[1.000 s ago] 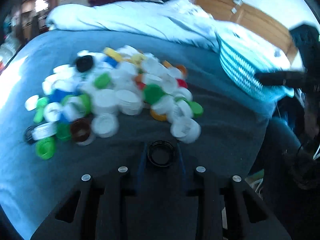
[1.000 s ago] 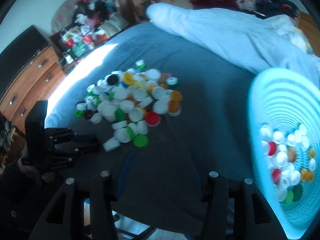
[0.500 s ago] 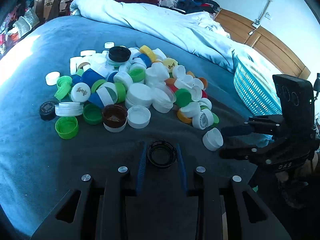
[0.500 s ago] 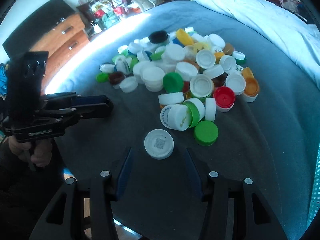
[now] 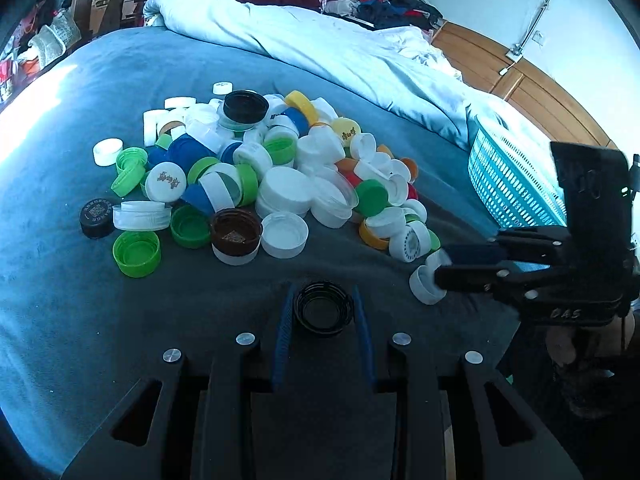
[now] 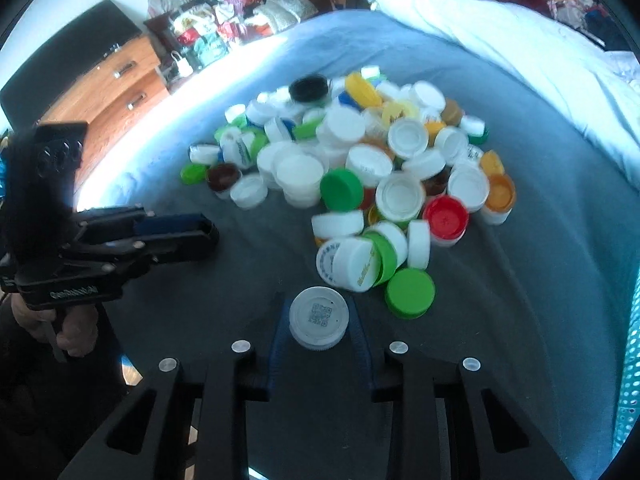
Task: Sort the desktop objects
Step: 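Grasp a black cap with the left gripper while the right grasps a white QR-code cap, then carry the black cap and white QR-code cap over the blue basket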
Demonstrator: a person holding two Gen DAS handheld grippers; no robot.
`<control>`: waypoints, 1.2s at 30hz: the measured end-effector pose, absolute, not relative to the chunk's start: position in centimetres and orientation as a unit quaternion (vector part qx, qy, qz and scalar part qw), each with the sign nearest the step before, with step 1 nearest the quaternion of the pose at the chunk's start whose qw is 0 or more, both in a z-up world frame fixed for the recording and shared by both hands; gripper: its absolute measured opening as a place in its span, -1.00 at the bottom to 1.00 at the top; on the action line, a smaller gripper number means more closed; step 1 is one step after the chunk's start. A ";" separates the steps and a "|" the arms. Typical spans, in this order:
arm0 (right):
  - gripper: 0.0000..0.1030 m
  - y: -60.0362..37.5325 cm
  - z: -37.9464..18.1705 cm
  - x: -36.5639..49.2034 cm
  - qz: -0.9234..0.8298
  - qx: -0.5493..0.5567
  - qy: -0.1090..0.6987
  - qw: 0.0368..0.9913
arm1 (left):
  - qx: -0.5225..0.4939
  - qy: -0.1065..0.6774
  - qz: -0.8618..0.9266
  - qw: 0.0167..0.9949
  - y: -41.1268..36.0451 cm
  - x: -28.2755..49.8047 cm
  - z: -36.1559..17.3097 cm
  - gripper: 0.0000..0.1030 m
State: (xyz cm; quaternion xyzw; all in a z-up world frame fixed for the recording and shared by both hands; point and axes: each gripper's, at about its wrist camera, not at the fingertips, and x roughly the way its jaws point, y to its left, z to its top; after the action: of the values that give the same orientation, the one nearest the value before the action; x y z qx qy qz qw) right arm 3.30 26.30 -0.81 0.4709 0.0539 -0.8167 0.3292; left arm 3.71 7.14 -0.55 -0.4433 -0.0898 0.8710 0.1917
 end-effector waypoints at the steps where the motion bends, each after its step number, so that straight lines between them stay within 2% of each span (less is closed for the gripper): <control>1: -0.37 26.5 -0.3 3.4 -0.821 0.463 0.049 0.330 | -0.443 -0.091 0.871 0.192 7.1 3.7 -0.5 -0.51; 5: -0.37 28.1 1.8 2.9 -0.828 0.450 -0.007 0.335 | -0.439 -0.092 0.874 0.188 7.0 3.7 -0.2 -0.51; 13: -0.36 30.0 5.5 3.1 -0.862 0.422 0.013 0.280 | -0.403 -0.066 0.899 0.161 7.9 4.6 3.3 -0.51; 21: -0.36 33.3 10.9 4.0 -0.900 0.367 0.036 0.234 | -0.358 -0.041 0.923 0.134 10.9 4.5 10.0 -0.51; 27: -0.36 37.6 13.6 3.9 -0.918 0.349 0.019 0.189 | -0.337 -0.032 0.933 0.125 14.3 3.6 14.1 -0.51; 36: -0.36 43.1 16.1 4.3 -0.932 0.327 -0.009 0.154 | -0.336 -0.001 0.932 0.135 20.5 1.5 16.5 -0.51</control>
State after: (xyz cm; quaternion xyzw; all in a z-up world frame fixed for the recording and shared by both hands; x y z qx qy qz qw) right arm 4.30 43.10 16.11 0.3274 -0.0086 -0.9322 0.1538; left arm 1.46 20.52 16.47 -0.3364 -0.0011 0.9320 0.1351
